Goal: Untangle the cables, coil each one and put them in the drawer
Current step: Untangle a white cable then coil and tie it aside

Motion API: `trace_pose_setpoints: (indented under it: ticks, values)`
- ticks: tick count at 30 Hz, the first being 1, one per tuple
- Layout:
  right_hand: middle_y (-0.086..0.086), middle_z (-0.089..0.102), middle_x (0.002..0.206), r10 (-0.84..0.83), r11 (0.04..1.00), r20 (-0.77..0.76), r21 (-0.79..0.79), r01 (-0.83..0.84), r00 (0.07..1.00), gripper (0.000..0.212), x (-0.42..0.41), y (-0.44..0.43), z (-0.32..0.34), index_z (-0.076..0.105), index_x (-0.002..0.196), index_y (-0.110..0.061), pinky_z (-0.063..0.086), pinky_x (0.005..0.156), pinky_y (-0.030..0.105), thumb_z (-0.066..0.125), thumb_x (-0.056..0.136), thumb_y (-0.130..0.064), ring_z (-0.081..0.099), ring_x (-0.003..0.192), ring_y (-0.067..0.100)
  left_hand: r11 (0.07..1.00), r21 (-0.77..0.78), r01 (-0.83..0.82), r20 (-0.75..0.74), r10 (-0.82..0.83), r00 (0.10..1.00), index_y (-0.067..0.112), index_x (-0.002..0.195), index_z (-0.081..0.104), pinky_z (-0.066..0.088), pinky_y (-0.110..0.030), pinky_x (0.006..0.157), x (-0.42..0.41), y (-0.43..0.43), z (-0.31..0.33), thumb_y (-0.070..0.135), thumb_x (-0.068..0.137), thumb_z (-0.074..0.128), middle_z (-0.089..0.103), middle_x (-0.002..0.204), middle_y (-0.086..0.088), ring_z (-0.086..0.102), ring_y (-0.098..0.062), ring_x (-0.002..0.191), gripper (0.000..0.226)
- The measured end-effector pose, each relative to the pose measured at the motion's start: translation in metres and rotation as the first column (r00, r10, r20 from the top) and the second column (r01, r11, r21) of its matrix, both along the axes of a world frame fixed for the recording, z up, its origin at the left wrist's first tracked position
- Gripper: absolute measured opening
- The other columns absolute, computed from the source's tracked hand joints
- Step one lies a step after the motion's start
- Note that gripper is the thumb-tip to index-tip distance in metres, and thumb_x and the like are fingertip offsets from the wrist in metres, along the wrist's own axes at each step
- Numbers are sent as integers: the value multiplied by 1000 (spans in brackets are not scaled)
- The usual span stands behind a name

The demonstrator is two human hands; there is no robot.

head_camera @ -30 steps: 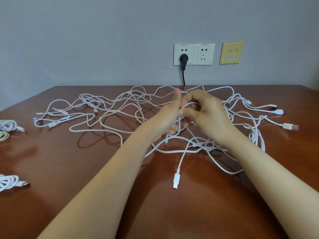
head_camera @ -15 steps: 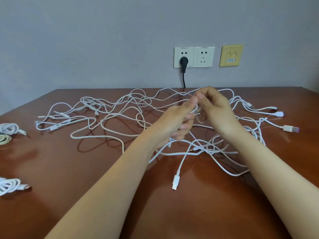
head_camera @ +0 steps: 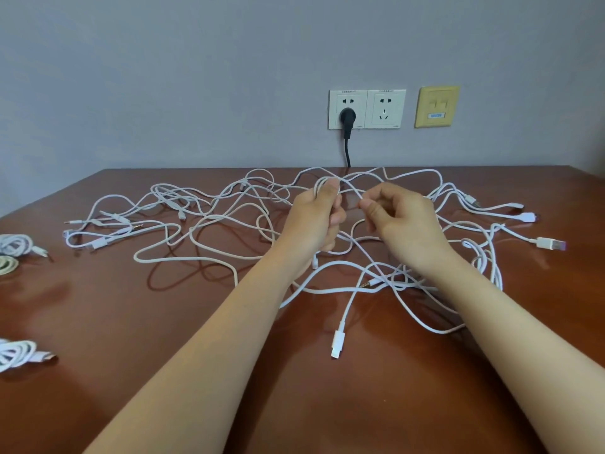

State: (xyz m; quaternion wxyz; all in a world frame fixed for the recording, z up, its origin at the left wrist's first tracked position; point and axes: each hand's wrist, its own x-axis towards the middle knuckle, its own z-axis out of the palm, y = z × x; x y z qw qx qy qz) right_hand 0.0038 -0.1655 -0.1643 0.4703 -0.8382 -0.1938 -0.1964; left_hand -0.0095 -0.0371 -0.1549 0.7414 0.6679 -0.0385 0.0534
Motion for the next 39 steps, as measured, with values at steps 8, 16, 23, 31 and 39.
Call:
trace_pose_setpoints:
  ticks: [8, 16, 23, 31, 39]
  values:
    - [-12, 64, 62, -32, 998, 17, -47, 33, 999, 15, -13, 23, -9, 56, 78, -20, 48, 73, 35, 52, 92, -20, 62, 69, 15, 974, 166, -153, 106, 136, 985, 15, 61, 38, 25, -24, 40, 8, -2, -12, 28, 100, 37, 33, 32, 8, 31, -9, 33, 42]
    - [7, 66, 73, -61, 972, -11, -229, 57, 998, 15, -12, 19, -8, 59, 86, -12, 47, 74, 39, 48, 92, -21, 60, 78, 28, 917, 329, -226, 107, 201, 974, 17, 72, 40, 30, -34, 54, 8, -6, -19, 26, 99, 42, 44, 62, 0, 41, -24, 54, 28]
    - [13, 57, 77, 20, 891, 104, -454, 30, 994, 22, -21, 22, -7, 49, 110, -9, 40, 63, 37, 42, 89, -6, 56, 81, 40, 884, 403, -236, 118, 205, 972, 17, 65, 48, 36, -30, 71, 8, 0, -16, 23, 100, 36, 53, 64, -4, 52, -31, 76, 38]
    - [6, 66, 82, 21, 905, 203, -421, 68, 979, 12, -20, 22, -6, 49, 103, -15, 39, 70, 35, 41, 96, -21, 59, 82, 33, 958, 144, -248, -44, 256, 966, 18, 72, 44, 24, -19, 40, 11, 3, -8, 23, 102, 31, 38, 42, 3, 35, -12, 32, 33]
    - [-15, 49, 61, 56, 867, 247, -493, 76, 967, 8, -22, 22, -8, 52, 96, -23, 29, 97, 38, 45, 96, -26, 59, 85, 19, 925, -261, -277, -208, 227, 952, 11, 75, 44, 46, -19, 43, 9, 11, 0, 26, 103, 29, 53, 54, -1, 51, -5, 32, 35]
